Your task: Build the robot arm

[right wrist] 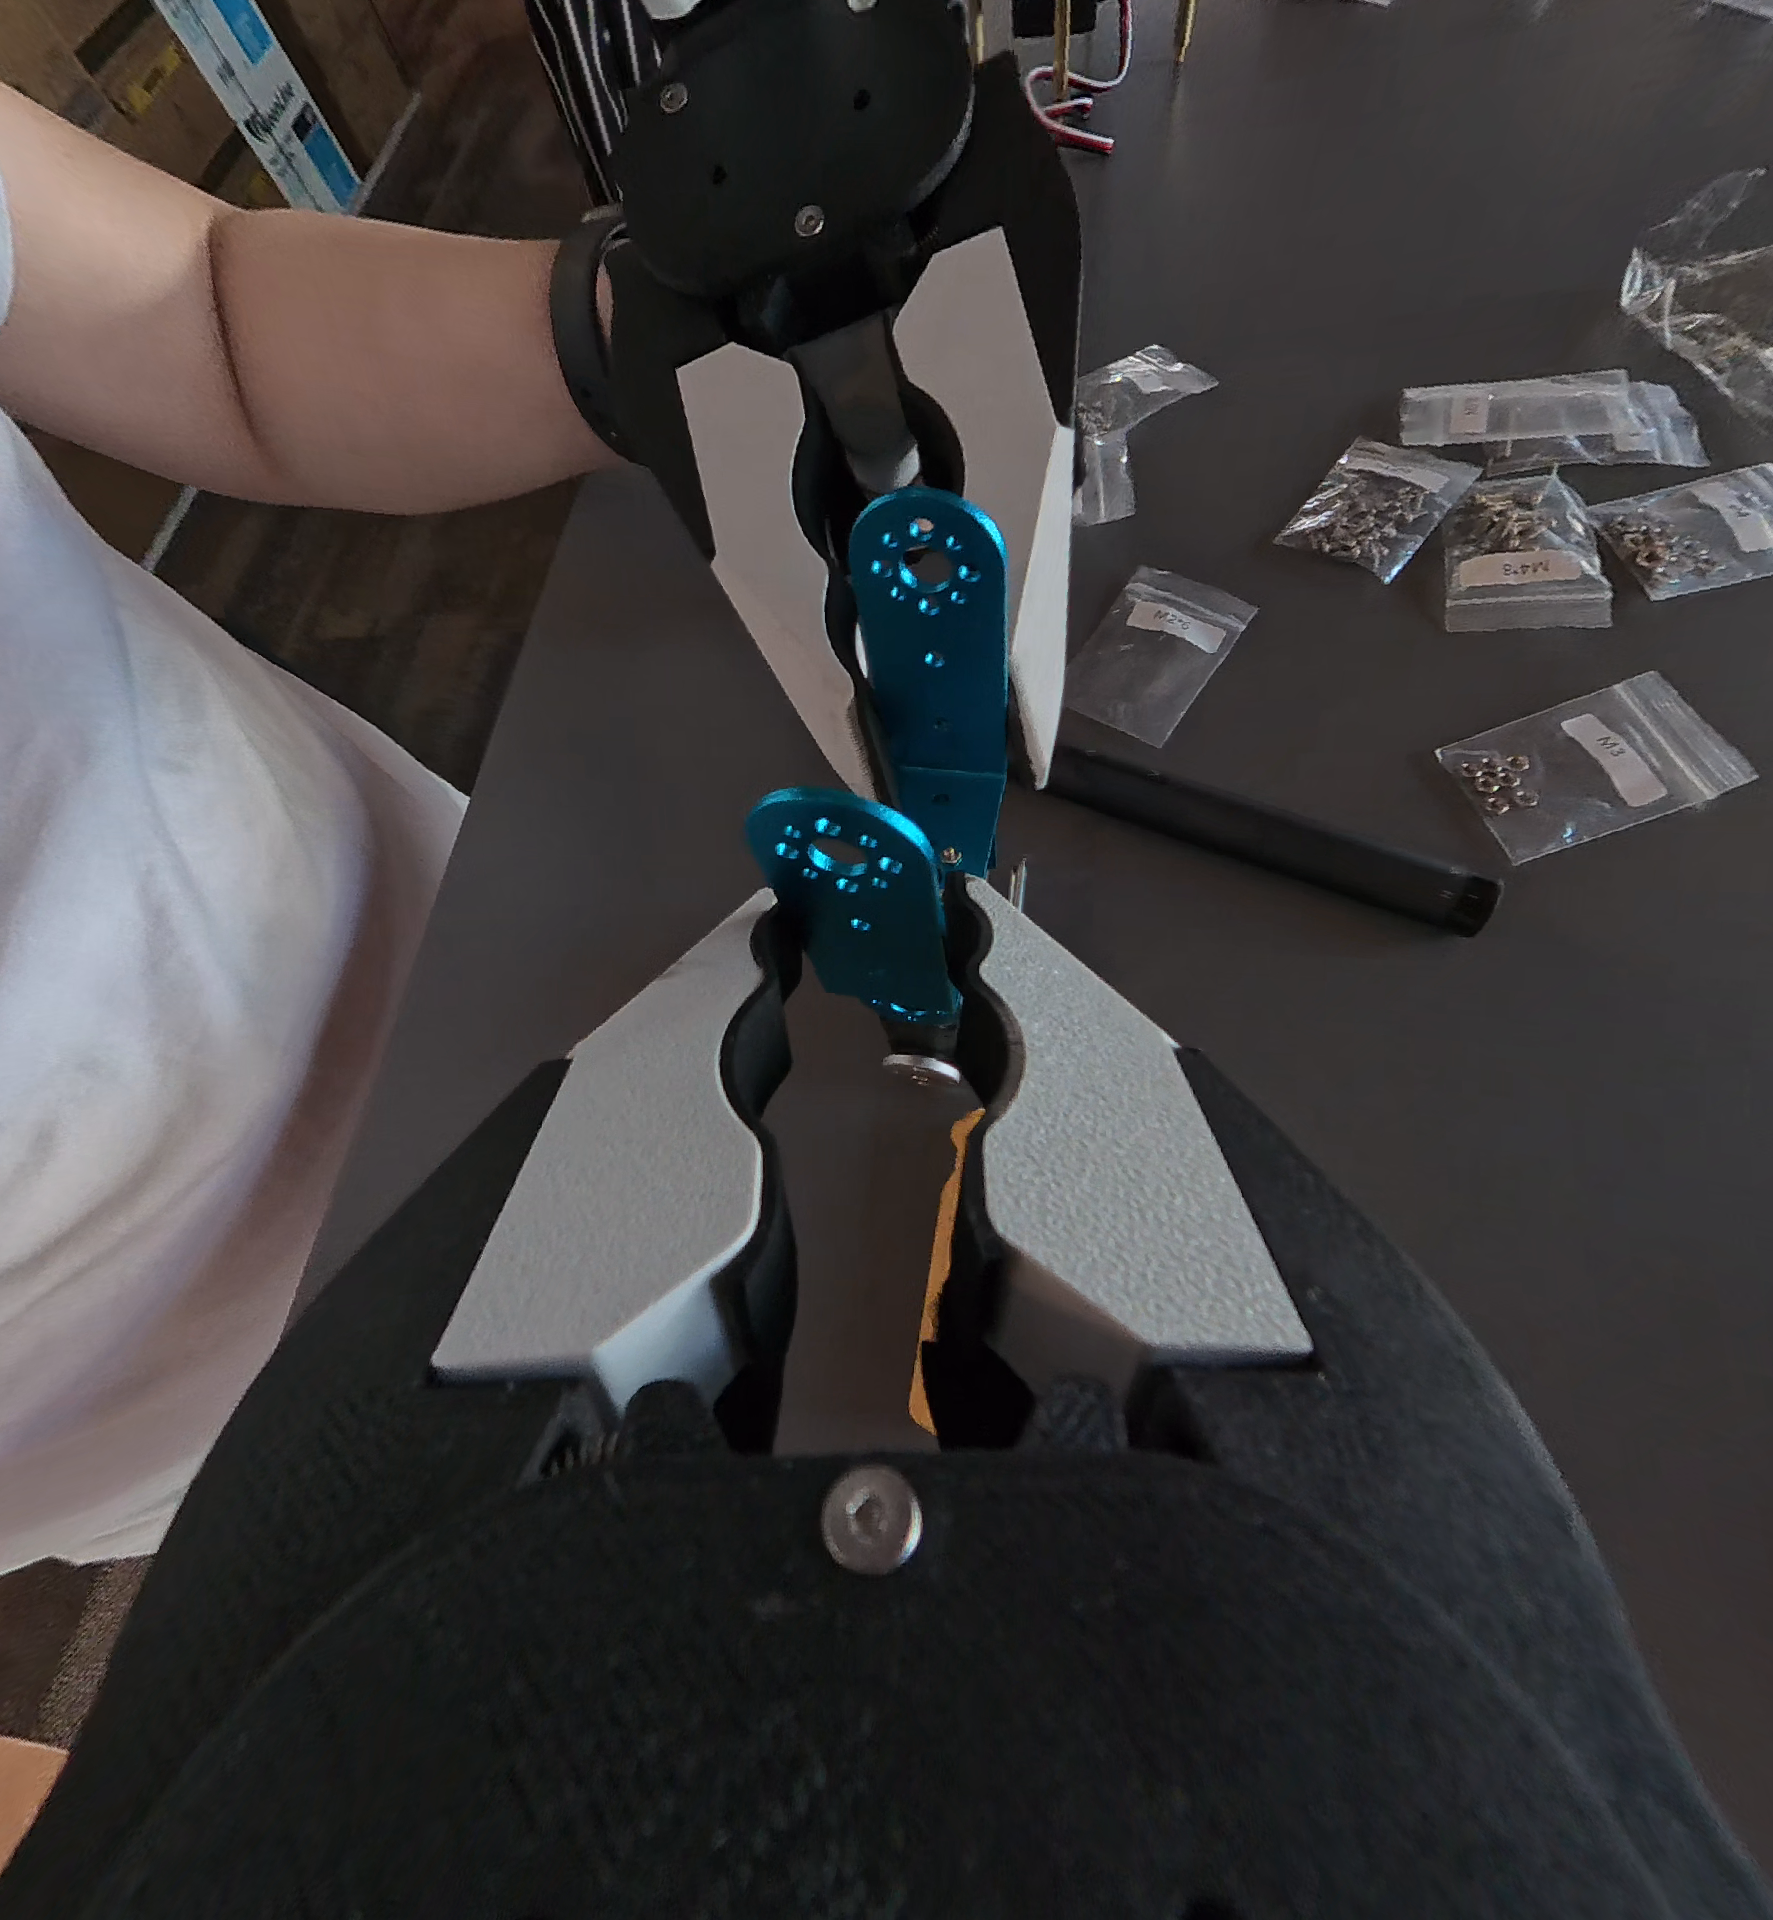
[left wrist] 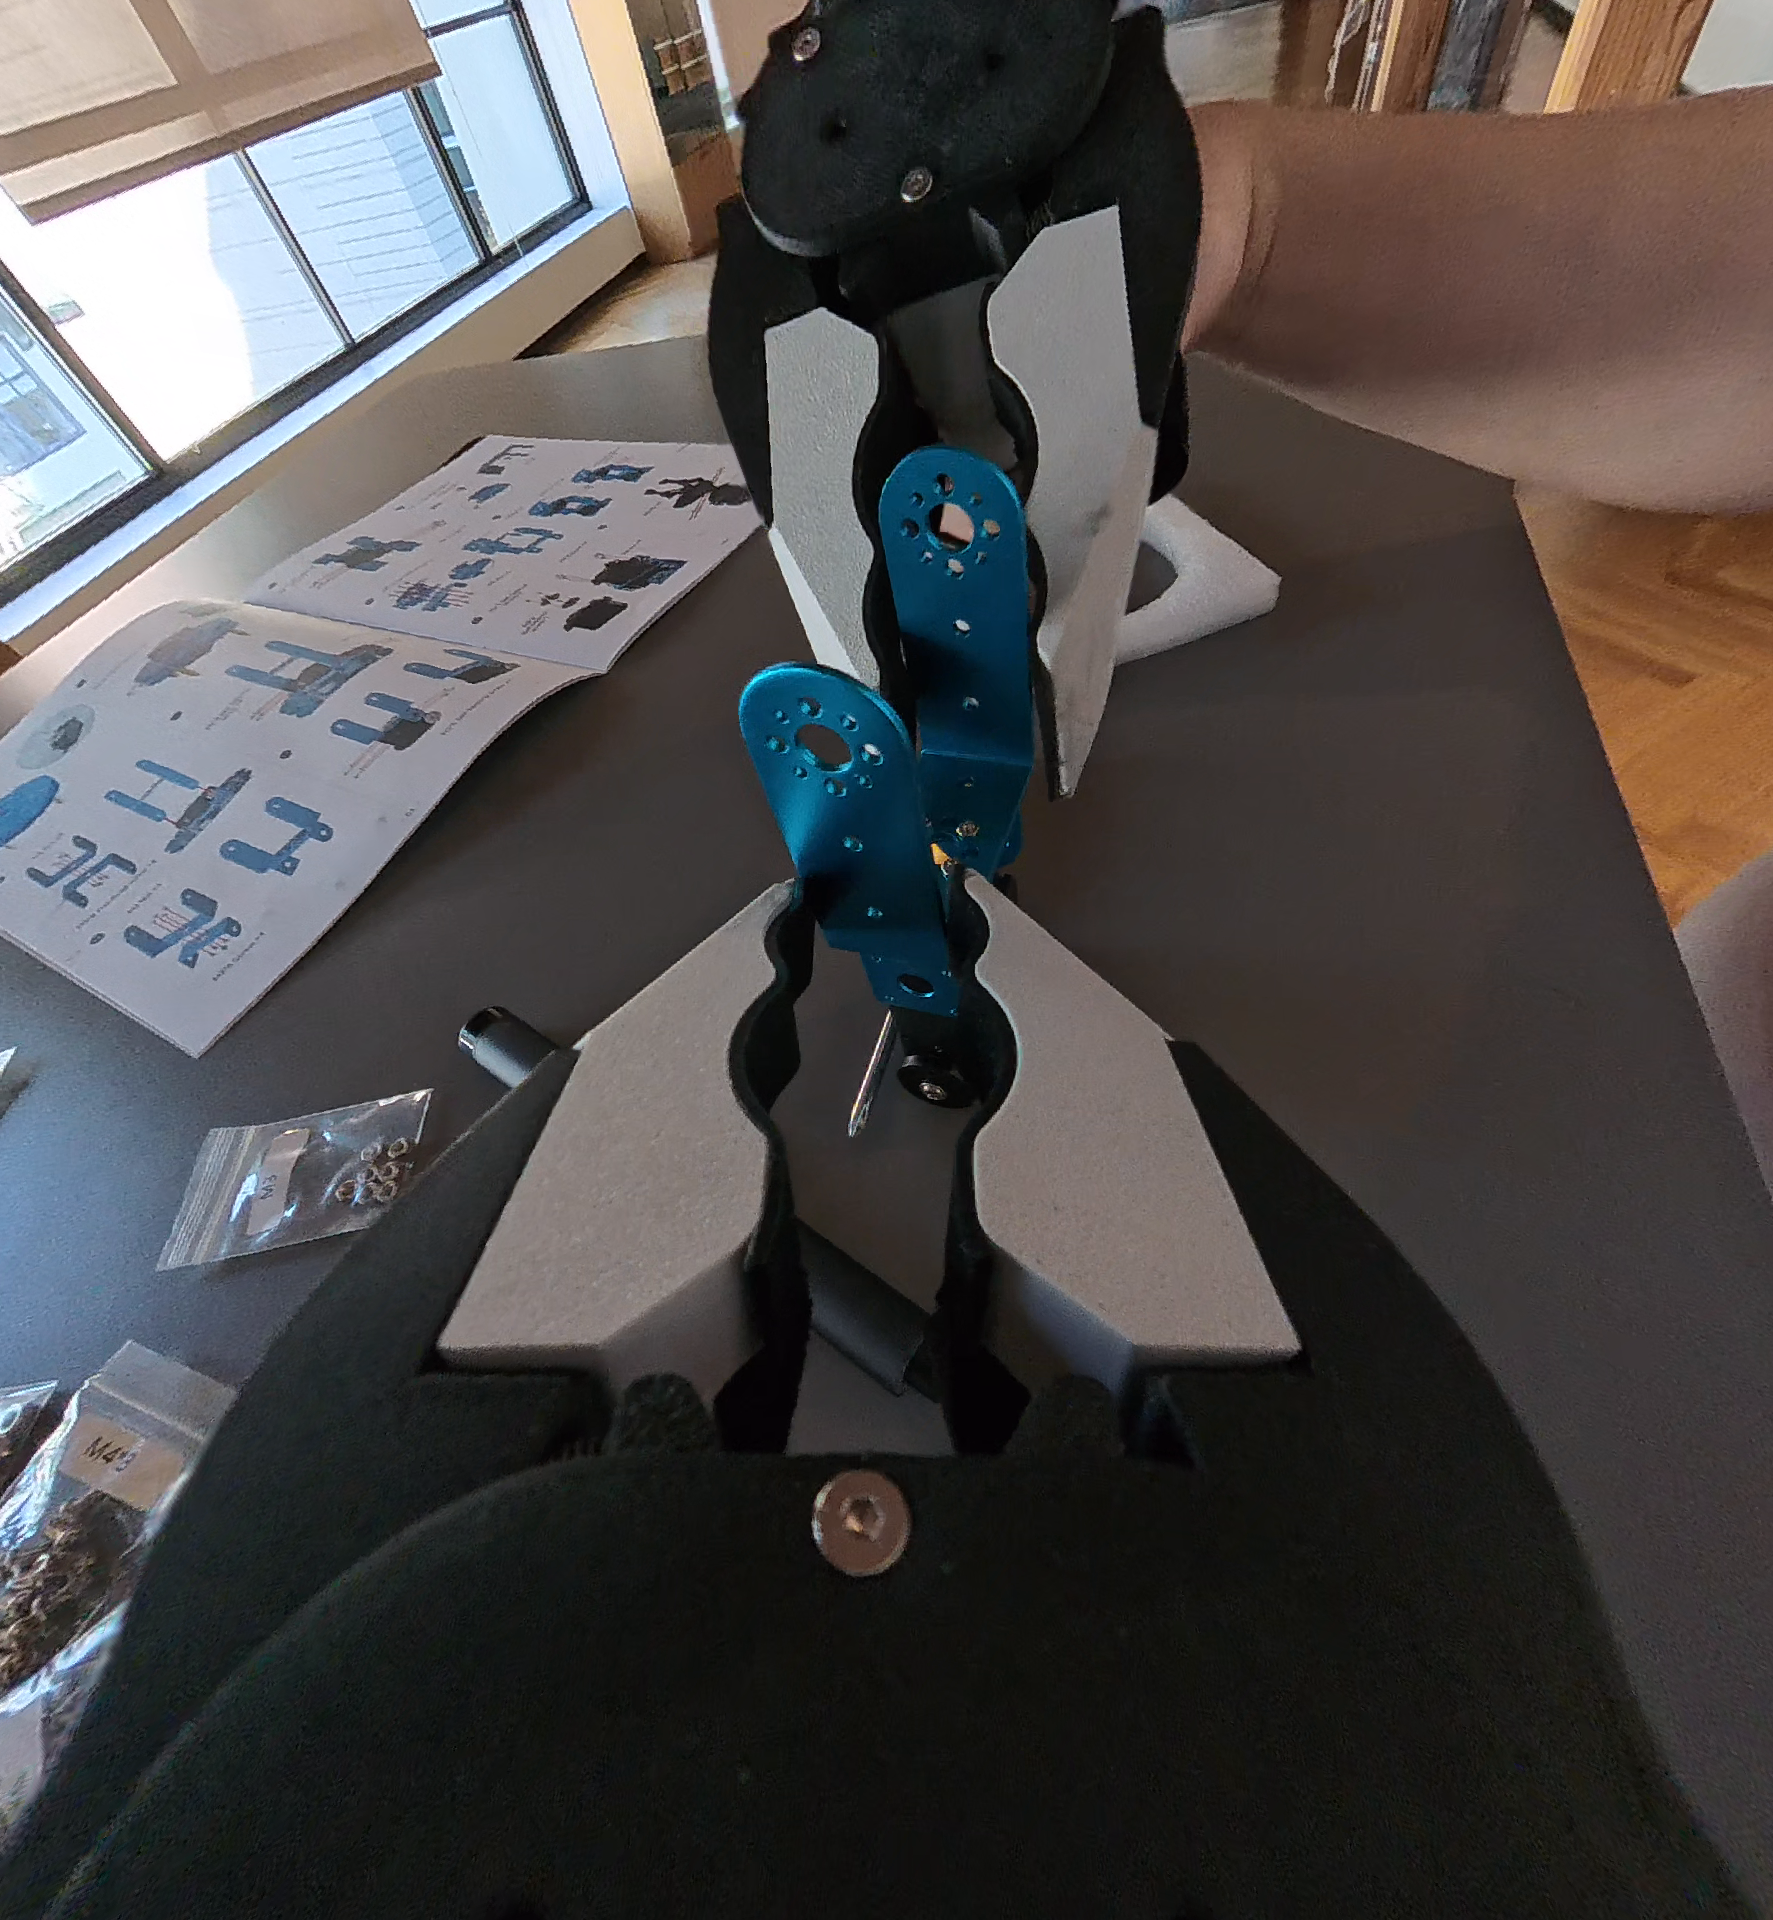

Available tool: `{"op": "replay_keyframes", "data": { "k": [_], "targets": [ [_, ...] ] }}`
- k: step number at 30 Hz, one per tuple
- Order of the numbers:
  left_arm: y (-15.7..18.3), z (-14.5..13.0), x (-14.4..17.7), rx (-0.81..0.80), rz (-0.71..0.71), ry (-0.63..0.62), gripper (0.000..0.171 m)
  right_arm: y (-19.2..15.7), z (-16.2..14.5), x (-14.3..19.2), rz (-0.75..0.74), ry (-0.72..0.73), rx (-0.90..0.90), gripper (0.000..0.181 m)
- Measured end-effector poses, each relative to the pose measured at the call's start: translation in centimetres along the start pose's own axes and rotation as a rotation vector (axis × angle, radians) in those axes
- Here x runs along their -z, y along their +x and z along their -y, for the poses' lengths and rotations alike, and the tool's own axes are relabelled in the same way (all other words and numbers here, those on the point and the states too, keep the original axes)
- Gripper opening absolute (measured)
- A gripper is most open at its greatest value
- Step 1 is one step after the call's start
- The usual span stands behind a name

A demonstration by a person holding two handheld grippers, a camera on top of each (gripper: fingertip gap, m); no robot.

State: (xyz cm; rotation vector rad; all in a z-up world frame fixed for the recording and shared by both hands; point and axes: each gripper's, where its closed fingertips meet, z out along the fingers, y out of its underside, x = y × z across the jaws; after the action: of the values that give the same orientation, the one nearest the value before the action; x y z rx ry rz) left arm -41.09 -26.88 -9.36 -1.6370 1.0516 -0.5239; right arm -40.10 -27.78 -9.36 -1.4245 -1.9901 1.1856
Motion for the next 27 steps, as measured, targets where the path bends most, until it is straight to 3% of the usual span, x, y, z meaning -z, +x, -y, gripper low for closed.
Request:
{"op": "replay_keyframes", "data": {
  "k": [9,15,23,25,27],
  "targets": [
    [-0.3,-0.4,0.0,0.066,-0.055,0.062,0.025,0.3,0.2,-0.3,-0.018,0.002,0.000,0.027],
    [-0.3,-0.5,0.0,0.046,-0.062,0.029,0.025,0.3,0.4,-0.4,-0.029,0.076,0.013,0.027],
    [-0.4,-0.5,0.0,0.068,-0.049,-0.067,0.024,0.3,0.4,-0.3,-0.008,0.130,-0.007,0.027],
    [-0.2,-1.5,-0.4,0.033,-0.040,-0.163,0.024,0.4,-1.7,-1.2,-0.014,0.040,-0.003,0.027],
    [-0.2,-2.2,-0.7,0.011,-0.027,-0.205,0.024,0.6,-1.8,-1.3,-0.029,0.088,-0.026,0.027]
  ]
}}
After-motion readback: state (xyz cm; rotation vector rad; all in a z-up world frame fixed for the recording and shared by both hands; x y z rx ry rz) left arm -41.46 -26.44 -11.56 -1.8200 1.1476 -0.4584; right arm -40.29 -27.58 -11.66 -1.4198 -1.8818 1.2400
